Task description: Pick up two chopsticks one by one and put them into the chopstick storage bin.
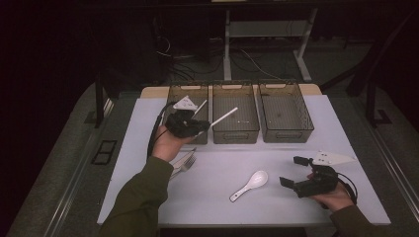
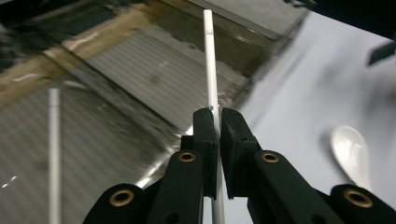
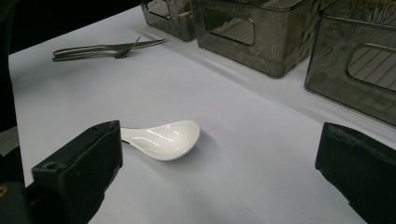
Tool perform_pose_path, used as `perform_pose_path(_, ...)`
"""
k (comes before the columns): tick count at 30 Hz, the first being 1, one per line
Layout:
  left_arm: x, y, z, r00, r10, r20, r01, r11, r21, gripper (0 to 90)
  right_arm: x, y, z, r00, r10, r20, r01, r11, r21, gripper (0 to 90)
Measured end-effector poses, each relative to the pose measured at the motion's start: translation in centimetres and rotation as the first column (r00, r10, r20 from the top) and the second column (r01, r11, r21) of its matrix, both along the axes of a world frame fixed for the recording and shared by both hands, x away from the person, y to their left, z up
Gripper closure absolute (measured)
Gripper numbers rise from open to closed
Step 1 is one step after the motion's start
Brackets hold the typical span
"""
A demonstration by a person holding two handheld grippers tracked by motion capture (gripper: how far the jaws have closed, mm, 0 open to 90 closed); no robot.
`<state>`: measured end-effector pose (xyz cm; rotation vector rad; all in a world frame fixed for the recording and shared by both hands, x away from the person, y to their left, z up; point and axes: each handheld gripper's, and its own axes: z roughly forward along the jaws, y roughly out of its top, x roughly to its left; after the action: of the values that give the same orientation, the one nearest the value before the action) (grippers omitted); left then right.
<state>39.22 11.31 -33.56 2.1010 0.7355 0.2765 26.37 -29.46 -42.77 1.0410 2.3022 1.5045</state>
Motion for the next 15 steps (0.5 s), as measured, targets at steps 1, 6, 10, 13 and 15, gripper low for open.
perform_pose_path(1, 0.5, 0.3, 0.2, 1.0000, 0.001, 0.005, -0.001, 1.0000, 0.007, 84.1, 0.0, 0.0, 0.0, 1.0000, 0.000, 0.000, 0.000, 1.0000, 0.000, 0.7)
perform_pose_path(6, 2.6, 1.2, 1.0, 0.9971, 0.070, 0.030, -0.071, 0.9973, 0.017, 84.1, 0.0, 0.0, 0.0, 1.0000, 0.000, 0.003, 0.000, 1.0000, 0.001, 0.7)
perform_pose_path(10, 4.4, 2.2, 1.3, 0.9913, 0.122, 0.050, -0.123, 0.9920, 0.029, 84.1, 0.0, 0.0, 0.0, 1.0000, 0.001, 0.003, -0.001, 1.0000, 0.001, 0.7)
perform_pose_path(13, 5.7, 2.7, 1.0, 0.9859, 0.159, 0.053, -0.161, 0.9865, 0.031, 84.1, 0.0, 0.0, 0.0, 1.0000, 0.001, 0.002, -0.001, 1.0000, 0.001, 0.7)
perform_pose_path(15, 6.6, 2.7, 0.6, 0.9807, 0.187, 0.056, -0.190, 0.9810, 0.042, 84.1, 0.0, 0.0, 0.0, 1.0000, 0.001, 0.002, -0.001, 1.0000, 0.002, 0.7)
